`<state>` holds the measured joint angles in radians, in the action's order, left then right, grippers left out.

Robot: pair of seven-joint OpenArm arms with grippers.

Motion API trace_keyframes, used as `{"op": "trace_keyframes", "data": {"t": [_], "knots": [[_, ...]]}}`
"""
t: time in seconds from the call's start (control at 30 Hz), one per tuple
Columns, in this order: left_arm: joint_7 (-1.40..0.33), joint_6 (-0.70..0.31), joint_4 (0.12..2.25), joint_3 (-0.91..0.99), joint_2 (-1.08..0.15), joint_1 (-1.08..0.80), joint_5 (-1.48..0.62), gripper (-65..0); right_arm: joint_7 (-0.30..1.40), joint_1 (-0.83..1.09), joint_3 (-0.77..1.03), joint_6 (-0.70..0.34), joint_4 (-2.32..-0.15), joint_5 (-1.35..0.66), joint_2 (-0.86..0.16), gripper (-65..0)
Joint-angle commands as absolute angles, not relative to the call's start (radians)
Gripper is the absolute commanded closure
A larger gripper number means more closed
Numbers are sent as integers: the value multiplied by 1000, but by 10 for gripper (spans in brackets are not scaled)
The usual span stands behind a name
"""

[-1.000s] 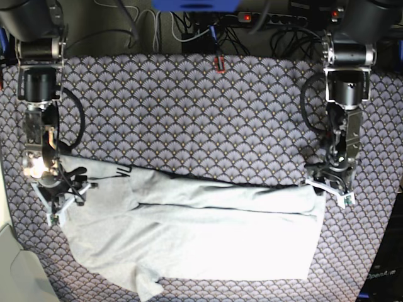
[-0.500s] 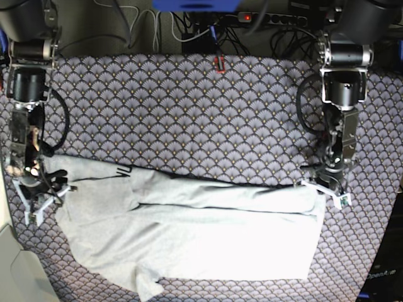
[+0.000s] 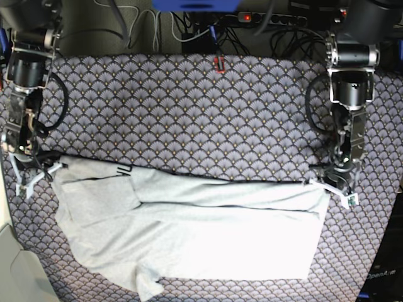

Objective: Fold the T-shirt properly
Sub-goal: 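Grasp the folded edge with both grippers and drag it back toward the arms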

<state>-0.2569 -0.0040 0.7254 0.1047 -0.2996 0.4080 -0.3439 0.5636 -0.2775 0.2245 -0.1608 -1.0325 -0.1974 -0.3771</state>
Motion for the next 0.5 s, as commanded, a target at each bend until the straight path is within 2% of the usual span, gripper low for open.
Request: {"op": "trace_keyframes", "data": {"t": [0.0, 0.37, 0.47], "knots": [[-234, 5, 743, 108, -317, 435, -341, -4, 545, -292, 231, -163, -1047, -199, -395, -337], [-237, 5, 743, 108, -325, 429, -341, -4, 545, -266, 229, -163, -1047, -199, -378, -334], [-237, 5, 743, 108, -325, 429, -341, -4, 545, -259, 229, -163, -1047, -199, -369, -272]]}}
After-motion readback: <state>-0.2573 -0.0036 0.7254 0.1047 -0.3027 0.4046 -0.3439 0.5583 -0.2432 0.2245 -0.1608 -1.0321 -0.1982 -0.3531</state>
